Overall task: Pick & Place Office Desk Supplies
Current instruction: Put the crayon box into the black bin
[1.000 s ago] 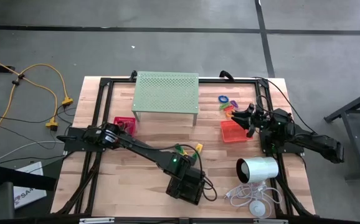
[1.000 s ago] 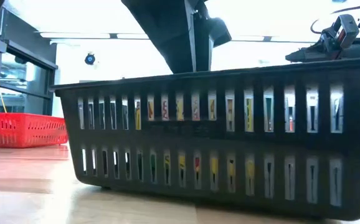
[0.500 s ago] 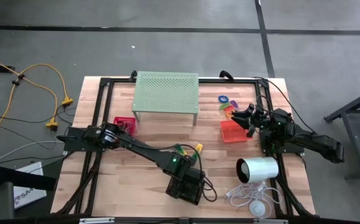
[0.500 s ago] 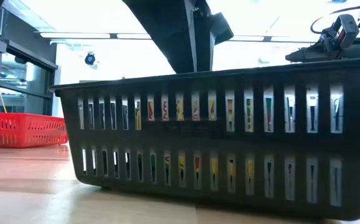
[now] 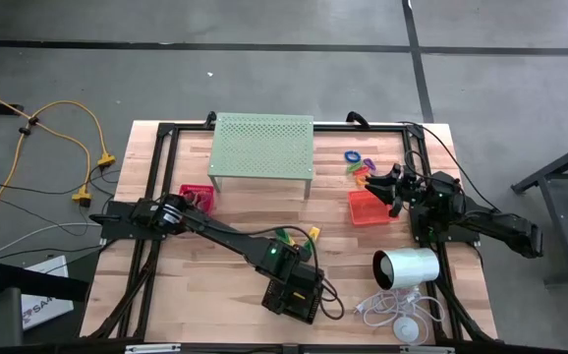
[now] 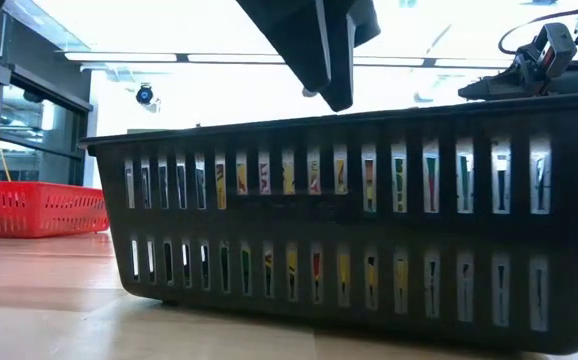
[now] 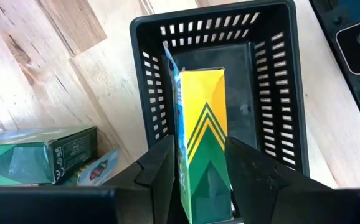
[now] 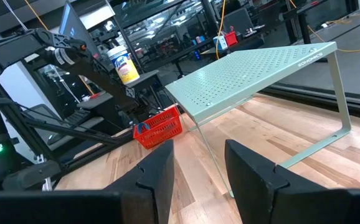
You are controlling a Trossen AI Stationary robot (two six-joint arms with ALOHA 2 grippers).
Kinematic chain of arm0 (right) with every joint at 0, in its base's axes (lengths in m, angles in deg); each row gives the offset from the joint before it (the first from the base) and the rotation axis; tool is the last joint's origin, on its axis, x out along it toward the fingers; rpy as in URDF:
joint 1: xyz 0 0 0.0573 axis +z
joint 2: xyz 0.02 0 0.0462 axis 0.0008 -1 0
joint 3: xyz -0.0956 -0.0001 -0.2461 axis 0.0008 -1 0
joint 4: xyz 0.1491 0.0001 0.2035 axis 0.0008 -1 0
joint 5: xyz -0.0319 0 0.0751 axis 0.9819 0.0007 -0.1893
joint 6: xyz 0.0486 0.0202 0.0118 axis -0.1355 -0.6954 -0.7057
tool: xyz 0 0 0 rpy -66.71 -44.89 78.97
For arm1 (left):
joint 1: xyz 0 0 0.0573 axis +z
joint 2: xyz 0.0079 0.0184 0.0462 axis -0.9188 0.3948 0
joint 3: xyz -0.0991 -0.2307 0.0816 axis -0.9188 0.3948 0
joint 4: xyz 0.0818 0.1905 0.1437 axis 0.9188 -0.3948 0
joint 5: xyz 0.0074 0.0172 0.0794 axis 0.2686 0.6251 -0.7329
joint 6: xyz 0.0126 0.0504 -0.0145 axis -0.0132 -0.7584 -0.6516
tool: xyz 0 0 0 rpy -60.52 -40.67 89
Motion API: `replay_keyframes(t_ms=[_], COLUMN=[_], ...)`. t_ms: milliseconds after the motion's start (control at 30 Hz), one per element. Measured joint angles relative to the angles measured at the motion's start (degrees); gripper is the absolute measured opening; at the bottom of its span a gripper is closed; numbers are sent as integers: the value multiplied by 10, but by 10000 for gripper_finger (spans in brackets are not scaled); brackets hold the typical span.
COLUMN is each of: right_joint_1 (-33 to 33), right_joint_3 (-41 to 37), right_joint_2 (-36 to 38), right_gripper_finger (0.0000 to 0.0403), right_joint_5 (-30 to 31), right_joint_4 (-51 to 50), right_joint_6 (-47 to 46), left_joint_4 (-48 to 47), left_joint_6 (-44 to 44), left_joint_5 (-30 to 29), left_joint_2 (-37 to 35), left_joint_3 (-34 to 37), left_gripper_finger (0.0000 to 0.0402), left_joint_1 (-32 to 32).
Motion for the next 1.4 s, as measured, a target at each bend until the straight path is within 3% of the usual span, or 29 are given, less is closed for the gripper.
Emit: replay_keyframes(t_ms=[533, 733, 1033, 1200, 1400], right_joint_1=[0, 0, 0, 0, 0], right_joint_3=[0, 0, 0, 0, 0], right_joint_2=[0, 0, 0, 0, 0], right_gripper_finger=[130, 130, 130, 130, 130], right_joint_5=[0, 0, 0, 0, 0], right_joint_4=[0, 0, 0, 0, 0], right_joint_6=[0, 0, 0, 0, 0], left_joint_4=[-28, -63, -104, -86, 31], left_joint_6=[-11, -2, 39, 67, 105], left_joint_5=[-6, -48, -25, -33, -34], left_joint_2=[-11, -44, -72, -114, -210], left_joint_3=[0, -1, 16, 79, 244], left_gripper_finger=[136, 136, 136, 136, 136], left_joint_1=[0, -4, -6, -5, -5])
